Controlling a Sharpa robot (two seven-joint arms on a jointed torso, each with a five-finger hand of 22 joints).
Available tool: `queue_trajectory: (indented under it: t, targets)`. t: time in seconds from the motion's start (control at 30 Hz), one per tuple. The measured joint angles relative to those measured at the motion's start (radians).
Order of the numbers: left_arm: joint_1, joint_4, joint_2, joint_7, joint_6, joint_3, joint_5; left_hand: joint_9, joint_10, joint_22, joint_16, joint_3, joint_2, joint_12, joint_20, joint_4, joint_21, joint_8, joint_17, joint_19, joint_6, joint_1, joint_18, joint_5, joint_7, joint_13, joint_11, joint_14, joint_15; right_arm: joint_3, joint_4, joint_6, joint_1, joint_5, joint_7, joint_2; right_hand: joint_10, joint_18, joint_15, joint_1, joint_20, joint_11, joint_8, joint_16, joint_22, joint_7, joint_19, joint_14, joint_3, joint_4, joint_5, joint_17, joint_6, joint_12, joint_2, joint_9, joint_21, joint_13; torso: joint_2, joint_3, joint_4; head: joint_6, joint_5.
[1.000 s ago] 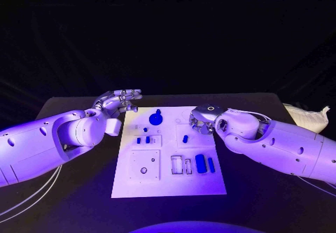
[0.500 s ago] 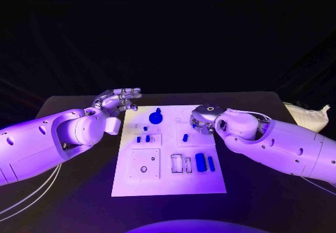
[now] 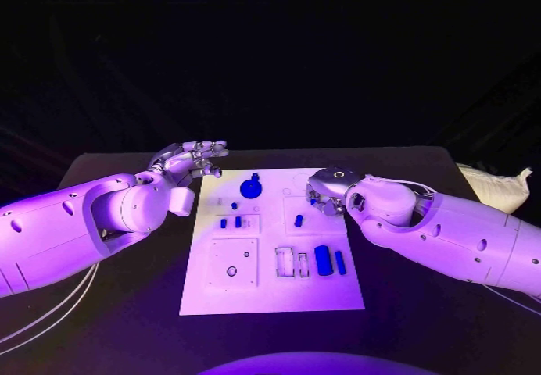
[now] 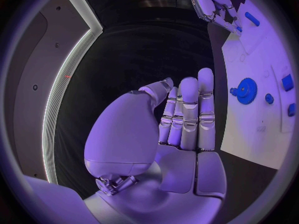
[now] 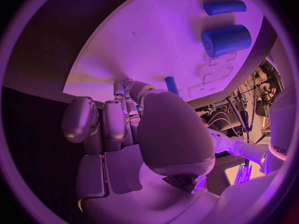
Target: Assemble the parts on the task board
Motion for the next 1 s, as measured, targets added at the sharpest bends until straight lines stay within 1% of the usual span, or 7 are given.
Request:
queue_trajectory:
  t: [0.07,0.1,0.17,0.2,0.43,0.7,1.0]
  targets:
    - [0.0,0.0,0.0,0.0,0.0,0.0,0.0,0.0,0.0,0.0,0.0,0.0,0.0,0.0,0.0,0.0,0.0,0.0,0.0,0.0,0.0,0.0,0.0,0.0,0.0,0.0,0.0,0.0,0.0,-0.001,0.002,-0.018,-0.003,0.003,-0.001,-0.003,0.013,0.0,0.0,-0.01,0.0,-0.002,0.0,0.0,0.004,-0.003,0.0,0.0,-0.002,-0.003,-0.015,0.004,0.005,0.001,0.004,0.003,0.0,0.0,0.0,0.0,-0.0004,0.0,0.0]
    - [0.0,0.0,0.0,0.0,0.0,0.0,-0.001,0.0,0.0,0.0,0.0,0.0,0.0,0.0,0.0,0.0,0.0,0.0,-0.001,0.0,0.0,0.0,0.0,0.0,0.0,0.0,0.0,0.0,0.0,-0.002,0.002,-0.026,-0.005,0.005,-0.001,-0.004,0.021,0.0,-0.001,-0.018,0.0,-0.009,0.0,0.003,0.005,-0.003,0.0,-0.001,-0.002,-0.003,-0.02,0.004,0.009,0.003,0.005,0.004,0.0,0.002,0.0,0.0001,-0.0004,0.0,0.0]
    - [0.0,0.0,0.0,0.0,0.0,0.0,-0.001,0.0,0.0,0.0,0.0,0.0,0.0,0.0,0.0,0.0,0.0,0.0,-0.001,0.0,0.0,0.0,0.0,0.0,0.0,0.0,0.0,0.0,0.0,-0.003,0.004,-0.041,-0.008,0.01,-0.002,-0.007,0.028,0.0,-0.004,-0.027,-0.004,-0.012,0.0,0.005,0.006,-0.004,0.004,-0.004,-0.007,0.001,-0.023,0.004,0.015,0.009,0.003,0.004,0.0,0.006,0.0,0.0001,-0.0005,0.0,0.0]
    - [0.0,-0.001,0.0,0.0,0.0,0.0,-0.001,0.0,0.0,0.0,0.0,0.0,0.0,0.0,0.0,0.0,0.0,0.0,-0.001,0.0,0.0,0.0,0.0,0.0,0.0,0.0,0.0,0.0,0.0,-0.004,0.006,-0.05,-0.009,0.015,-0.003,-0.01,0.034,0.0,-0.004,-0.038,-0.004,-0.011,0.006,0.005,0.007,-0.007,0.004,-0.004,-0.011,0.006,-0.023,0.005,0.019,0.006,0.003,0.005,0.0,0.005,0.0,0.0001,-0.0005,-0.001,-0.001]
    - [0.0,-0.002,0.001,-0.001,0.0,0.0,-0.002,0.0,0.0,0.0,0.0,0.0,0.0,0.0,0.0,0.0,0.0,0.0,-0.001,0.0,0.0,0.0,0.0,0.0,0.0,0.0,0.0,0.0,0.0,-0.004,0.014,-0.078,-0.015,0.063,-0.005,-0.023,0.043,0.0,-0.004,-0.06,-0.004,-0.011,0.008,0.005,0.009,-0.009,0.004,-0.004,-0.022,0.016,-0.024,0.006,0.02,0.002,0.002,0.012,0.0,0.001,-0.001,-0.0002,-0.0002,-0.001,-0.001]
    - [0.0,-0.006,0.001,-0.001,0.0,0.0,-0.002,-0.001,-0.004,-0.004,0.0,-0.006,0.0,0.007,0.0,0.0,-0.005,0.0,-0.004,0.0,-0.007,0.0,0.0,0.0,0.0,0.0,0.003,-0.003,0.004,0.009,0.043,-0.097,-0.016,0.147,-0.007,-0.052,0.046,0.0,-0.004,-0.076,-0.007,-0.007,0.012,0.01,0.01,-0.01,0.007,-0.004,-0.031,0.026,-0.024,0.008,0.021,0.001,-0.006,0.012,0.0,-0.001,-0.001,-0.0002,-0.0011,0.002,0.0]
    - [0.0,-0.011,0.001,-0.001,0.0,0.0,-0.003,-0.001,-0.007,-0.005,0.0,-0.009,0.004,0.007,0.0,-0.002,-0.005,0.0,-0.005,0.0,-0.007,-0.004,0.0,0.0,0.0,0.0,0.0,-0.003,0.004,0.024,0.104,-0.113,-0.015,0.198,-0.011,-0.085,0.046,0.0,-0.003,-0.075,-0.007,-0.007,0.008,0.01,0.01,-0.01,0.007,-0.004,-0.031,0.026,-0.024,0.008,0.021,-0.003,-0.006,0.011,0.0,-0.001,-0.001,0.0002,-0.0016,0.002,-0.002]
